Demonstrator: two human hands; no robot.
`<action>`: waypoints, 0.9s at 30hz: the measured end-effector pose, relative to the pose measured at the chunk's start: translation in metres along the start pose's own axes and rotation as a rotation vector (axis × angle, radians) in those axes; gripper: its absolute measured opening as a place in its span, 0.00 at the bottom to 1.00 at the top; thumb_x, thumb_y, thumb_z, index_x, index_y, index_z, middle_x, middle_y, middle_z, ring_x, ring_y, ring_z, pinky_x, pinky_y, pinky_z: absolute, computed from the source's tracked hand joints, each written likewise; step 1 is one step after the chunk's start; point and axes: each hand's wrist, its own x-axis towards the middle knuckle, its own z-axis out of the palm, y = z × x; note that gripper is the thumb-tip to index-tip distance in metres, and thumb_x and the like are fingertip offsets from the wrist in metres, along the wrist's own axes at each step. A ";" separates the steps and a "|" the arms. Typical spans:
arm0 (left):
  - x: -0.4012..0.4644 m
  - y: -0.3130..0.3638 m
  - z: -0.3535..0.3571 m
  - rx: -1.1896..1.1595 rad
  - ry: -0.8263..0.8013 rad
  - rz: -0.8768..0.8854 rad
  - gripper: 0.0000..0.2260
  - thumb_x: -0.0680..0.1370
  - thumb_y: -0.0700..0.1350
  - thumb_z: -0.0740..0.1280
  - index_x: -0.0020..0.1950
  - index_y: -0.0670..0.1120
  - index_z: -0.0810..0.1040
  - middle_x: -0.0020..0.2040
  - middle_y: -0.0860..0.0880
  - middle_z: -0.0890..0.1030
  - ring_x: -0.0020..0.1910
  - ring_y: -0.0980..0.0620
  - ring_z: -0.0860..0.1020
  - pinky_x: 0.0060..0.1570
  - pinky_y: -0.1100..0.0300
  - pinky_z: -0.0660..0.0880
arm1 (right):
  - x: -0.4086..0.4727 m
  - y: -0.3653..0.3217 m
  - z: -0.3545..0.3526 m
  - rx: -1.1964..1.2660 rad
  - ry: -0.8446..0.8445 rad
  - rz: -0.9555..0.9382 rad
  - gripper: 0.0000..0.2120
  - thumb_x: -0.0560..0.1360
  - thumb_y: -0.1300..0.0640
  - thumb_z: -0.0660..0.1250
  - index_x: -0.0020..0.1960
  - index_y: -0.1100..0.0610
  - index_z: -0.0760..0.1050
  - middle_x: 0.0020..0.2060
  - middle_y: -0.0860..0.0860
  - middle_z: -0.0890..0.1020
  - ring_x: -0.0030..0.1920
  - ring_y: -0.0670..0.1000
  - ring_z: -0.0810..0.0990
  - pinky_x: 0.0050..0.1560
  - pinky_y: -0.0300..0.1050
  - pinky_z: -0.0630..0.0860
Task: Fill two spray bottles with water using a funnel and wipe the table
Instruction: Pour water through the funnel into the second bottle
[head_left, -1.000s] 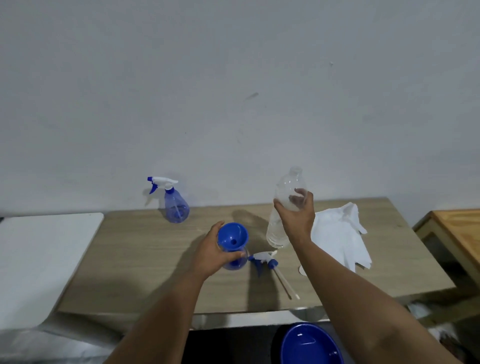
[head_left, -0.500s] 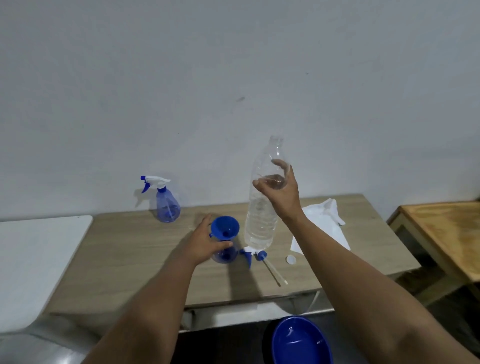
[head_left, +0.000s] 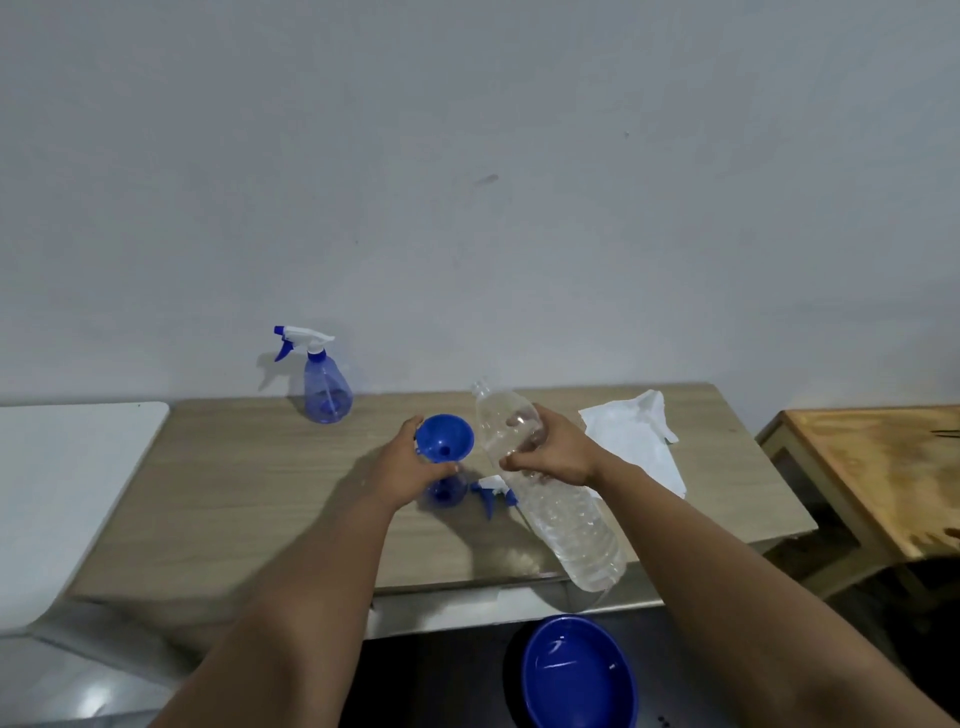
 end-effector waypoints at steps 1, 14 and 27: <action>0.001 -0.001 0.001 -0.001 0.007 0.009 0.39 0.66 0.50 0.82 0.73 0.51 0.68 0.62 0.54 0.79 0.62 0.50 0.77 0.57 0.57 0.73 | 0.001 0.003 0.001 -0.028 -0.014 0.011 0.26 0.67 0.53 0.82 0.61 0.48 0.75 0.42 0.54 0.87 0.39 0.49 0.85 0.44 0.48 0.83; -0.002 -0.001 0.000 0.005 0.021 0.051 0.29 0.66 0.50 0.81 0.60 0.59 0.69 0.51 0.67 0.78 0.52 0.61 0.78 0.55 0.59 0.75 | 0.008 0.001 0.005 -0.236 -0.169 0.133 0.21 0.69 0.53 0.81 0.53 0.44 0.73 0.38 0.44 0.80 0.34 0.44 0.79 0.33 0.39 0.75; 0.003 0.002 0.000 0.015 0.021 0.081 0.28 0.66 0.49 0.82 0.61 0.58 0.73 0.51 0.61 0.80 0.53 0.55 0.79 0.57 0.56 0.77 | 0.010 -0.012 0.001 -0.348 -0.243 0.177 0.17 0.71 0.57 0.80 0.54 0.48 0.75 0.41 0.48 0.82 0.32 0.42 0.82 0.34 0.44 0.84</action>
